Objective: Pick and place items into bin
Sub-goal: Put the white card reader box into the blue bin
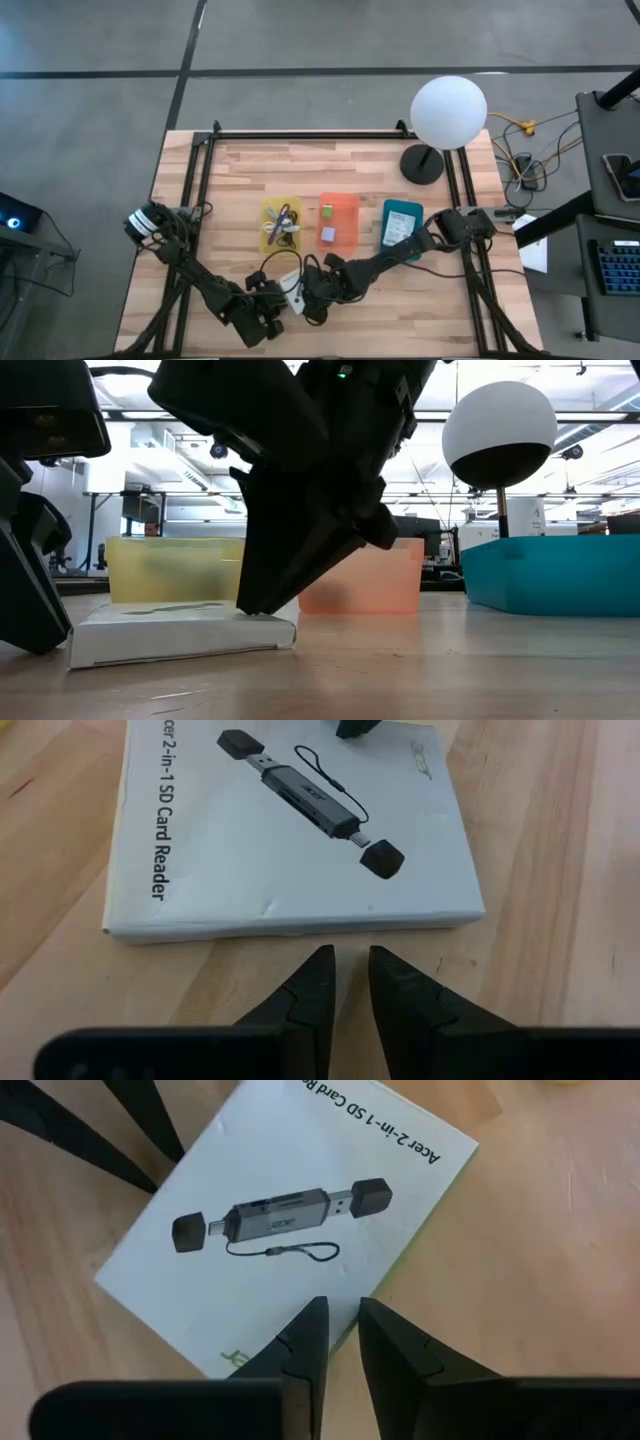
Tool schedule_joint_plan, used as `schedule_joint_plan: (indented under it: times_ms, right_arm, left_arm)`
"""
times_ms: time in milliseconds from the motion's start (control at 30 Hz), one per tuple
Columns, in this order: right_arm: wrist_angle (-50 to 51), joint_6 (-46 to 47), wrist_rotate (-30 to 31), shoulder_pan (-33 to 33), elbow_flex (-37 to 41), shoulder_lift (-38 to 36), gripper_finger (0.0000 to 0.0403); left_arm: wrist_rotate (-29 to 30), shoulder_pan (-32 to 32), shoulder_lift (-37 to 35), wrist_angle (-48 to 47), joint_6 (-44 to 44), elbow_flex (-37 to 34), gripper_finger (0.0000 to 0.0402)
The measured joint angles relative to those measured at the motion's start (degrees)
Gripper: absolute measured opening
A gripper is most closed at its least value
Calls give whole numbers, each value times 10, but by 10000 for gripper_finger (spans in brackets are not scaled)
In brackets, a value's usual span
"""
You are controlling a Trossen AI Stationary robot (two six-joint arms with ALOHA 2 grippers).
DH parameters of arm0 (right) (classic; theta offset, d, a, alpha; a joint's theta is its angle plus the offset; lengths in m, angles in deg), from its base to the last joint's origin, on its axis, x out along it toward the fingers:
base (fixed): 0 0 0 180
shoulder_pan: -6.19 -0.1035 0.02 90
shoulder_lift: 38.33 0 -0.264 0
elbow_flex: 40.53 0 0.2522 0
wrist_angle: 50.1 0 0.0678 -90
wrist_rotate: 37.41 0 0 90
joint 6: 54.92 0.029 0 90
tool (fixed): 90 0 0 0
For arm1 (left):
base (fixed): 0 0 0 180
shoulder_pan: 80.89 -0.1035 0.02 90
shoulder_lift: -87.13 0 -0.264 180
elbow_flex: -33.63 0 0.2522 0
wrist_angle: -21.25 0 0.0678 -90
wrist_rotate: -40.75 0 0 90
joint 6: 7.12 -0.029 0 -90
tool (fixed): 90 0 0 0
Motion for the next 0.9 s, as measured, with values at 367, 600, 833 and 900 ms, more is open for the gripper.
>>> schedule_joint_plan:
  times_ms: [367, 600, 833, 900]
  right_arm:
    - [-2, 32, -7, -4, 48, 2, 34]
    - [-29, 62, -23, -6, 70, 0, 33]
    - [-69, 59, -43, -9, 65, -1, 33]
    - [-83, 46, -56, -10, 65, -1, 33]
  left_arm:
    - [4, 6, 0, -4, 16, 4, 52]
    - [11, 5, 0, -4, 16, 7, 52]
    - [12, 5, 0, -4, 16, 8, 52]
    - [5, 5, -1, -1, 27, 13, 52]
